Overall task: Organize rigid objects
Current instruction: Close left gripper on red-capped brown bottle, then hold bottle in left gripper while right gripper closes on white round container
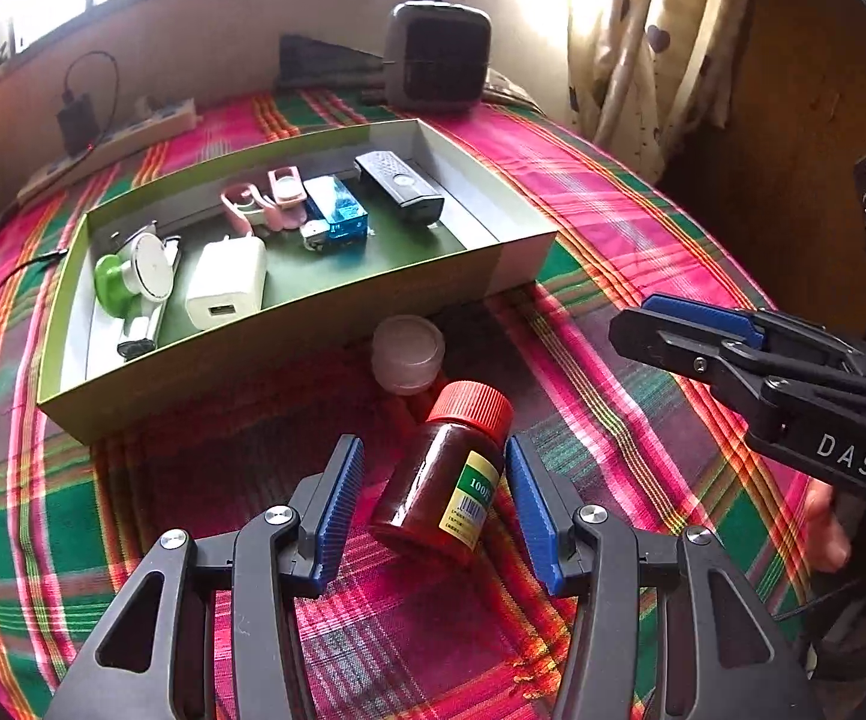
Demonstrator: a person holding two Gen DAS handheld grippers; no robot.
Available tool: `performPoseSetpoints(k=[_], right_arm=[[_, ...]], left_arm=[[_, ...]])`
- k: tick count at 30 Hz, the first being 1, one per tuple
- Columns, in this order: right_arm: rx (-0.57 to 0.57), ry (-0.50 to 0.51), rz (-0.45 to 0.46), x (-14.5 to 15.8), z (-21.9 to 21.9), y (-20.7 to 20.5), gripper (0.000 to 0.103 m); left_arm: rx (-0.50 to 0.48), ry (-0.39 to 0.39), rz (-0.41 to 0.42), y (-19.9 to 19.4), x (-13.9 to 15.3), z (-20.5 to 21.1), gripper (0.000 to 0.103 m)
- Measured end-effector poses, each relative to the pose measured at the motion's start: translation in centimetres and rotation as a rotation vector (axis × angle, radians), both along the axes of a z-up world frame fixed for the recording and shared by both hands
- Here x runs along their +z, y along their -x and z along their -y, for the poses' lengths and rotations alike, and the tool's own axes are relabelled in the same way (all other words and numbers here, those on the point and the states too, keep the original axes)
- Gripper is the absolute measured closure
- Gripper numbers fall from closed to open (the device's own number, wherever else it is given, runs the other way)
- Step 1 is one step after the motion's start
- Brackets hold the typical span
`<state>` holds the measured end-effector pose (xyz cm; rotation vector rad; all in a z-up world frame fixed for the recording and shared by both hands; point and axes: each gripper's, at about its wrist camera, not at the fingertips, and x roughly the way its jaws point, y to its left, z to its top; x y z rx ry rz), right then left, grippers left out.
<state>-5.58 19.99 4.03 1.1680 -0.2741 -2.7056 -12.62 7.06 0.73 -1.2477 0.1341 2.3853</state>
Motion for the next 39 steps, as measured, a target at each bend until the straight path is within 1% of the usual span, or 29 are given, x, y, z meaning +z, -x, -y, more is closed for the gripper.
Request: performPoseSetpoints(k=[5,9,14,15,16,24,28,36,39], right_arm=[[0.003,-0.006,0.005,-0.1,0.2,0.1,0.067],[0.002,-0.016,0.01,-0.2,0.4,0.2,0.067],[0.0,-0.023,0.018,-0.3,0.7,0.3,0.067],[0.001,-0.025,0.019,-0.4,0.7,0.3,0.067],[0.003,-0.026,0.019,-0.4,0.8,0.3,0.067],[0.026,-0.039,0.027,-0.4,2.1,0.5,0.067],[0.042,-0.054,0.029,-0.4,3.0,0.6,0.067],[0.094,-0.077,0.034,-0.5,5.9,1.7,0.067],[0.12,-0.101,0.033,-0.7,7.4,2.2,0.067]], left_arm=[[0.005,-0.006,-0.002,0.1,-0.2,0.1,0.055],[0.016,0.004,-0.01,0.2,-0.3,0.2,0.063],[0.022,-0.015,-0.007,0.0,-0.2,0.7,0.064],[0.026,-0.016,-0.007,0.0,-0.2,0.8,0.071],[0.032,-0.015,-0.006,-0.1,-0.2,0.9,0.072],[0.11,-0.047,-0.004,-0.5,0.0,3.5,0.072],[0.148,-0.045,-0.009,-0.5,0.0,4.7,0.072],[0.232,-0.059,-0.005,-0.3,-0.2,7.6,0.072],[0.255,-0.065,-0.005,-0.2,-0.2,8.4,0.072]])
